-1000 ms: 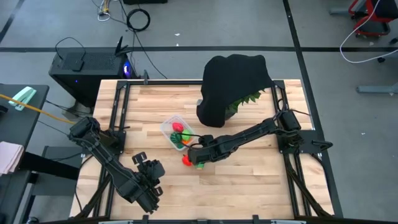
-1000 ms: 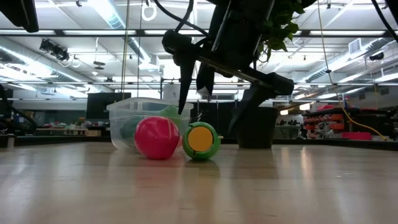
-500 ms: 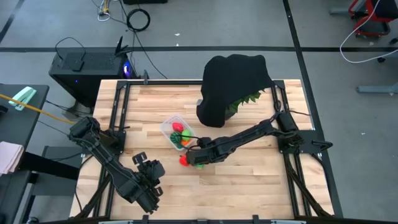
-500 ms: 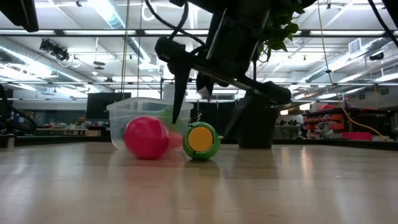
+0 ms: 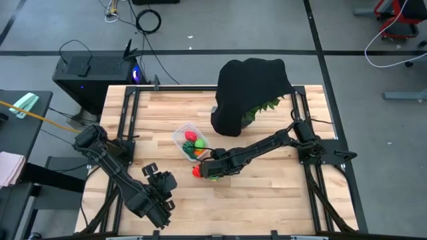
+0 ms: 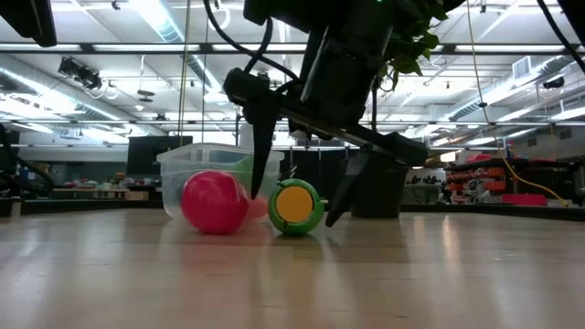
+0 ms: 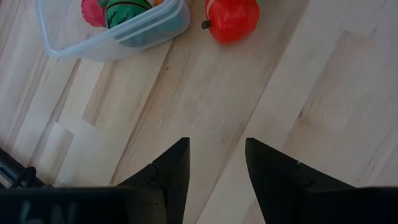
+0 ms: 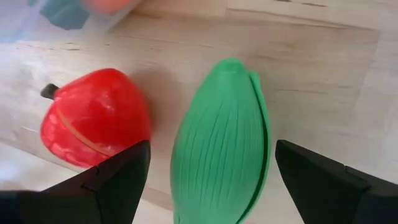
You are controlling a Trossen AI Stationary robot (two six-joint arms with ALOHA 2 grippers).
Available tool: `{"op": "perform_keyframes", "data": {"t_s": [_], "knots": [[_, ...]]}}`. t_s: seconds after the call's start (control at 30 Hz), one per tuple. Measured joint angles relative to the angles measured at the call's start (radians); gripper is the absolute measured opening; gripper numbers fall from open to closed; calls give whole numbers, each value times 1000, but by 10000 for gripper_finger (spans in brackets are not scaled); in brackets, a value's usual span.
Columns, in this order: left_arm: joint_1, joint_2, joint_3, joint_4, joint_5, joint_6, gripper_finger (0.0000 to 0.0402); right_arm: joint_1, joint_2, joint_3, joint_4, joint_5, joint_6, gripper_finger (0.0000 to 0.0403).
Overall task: Pick and placing Produce into tupperware
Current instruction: Put the green corn into the transparent bin
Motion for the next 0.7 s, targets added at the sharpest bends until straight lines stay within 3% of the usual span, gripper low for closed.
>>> {"op": "perform_keyframes", "data": {"t_s": [0.27, 0.7], "knots": [[0, 0, 0, 0, 0, -1, 162, 1, 15, 0, 17, -16, -1, 341], [0, 0, 0, 0, 0, -1, 162, 1, 15, 0, 22, -15, -38, 280]]}}
